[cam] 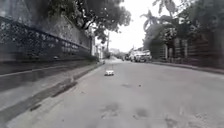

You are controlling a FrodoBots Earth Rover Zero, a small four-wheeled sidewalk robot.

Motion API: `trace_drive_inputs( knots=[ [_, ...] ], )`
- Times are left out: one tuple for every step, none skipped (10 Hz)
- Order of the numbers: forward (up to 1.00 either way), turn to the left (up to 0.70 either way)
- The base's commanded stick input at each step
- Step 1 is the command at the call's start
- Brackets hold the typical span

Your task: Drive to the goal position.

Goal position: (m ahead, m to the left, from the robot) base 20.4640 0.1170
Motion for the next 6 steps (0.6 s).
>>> trace_drive_inputs(
  knots=[
    [1.0,0.0],
    [1.0,0.0],
    [1.0,0.0],
    [1.0,0.0],
    [1.0,0.0],
    [1.0,0.0]
  ],
)
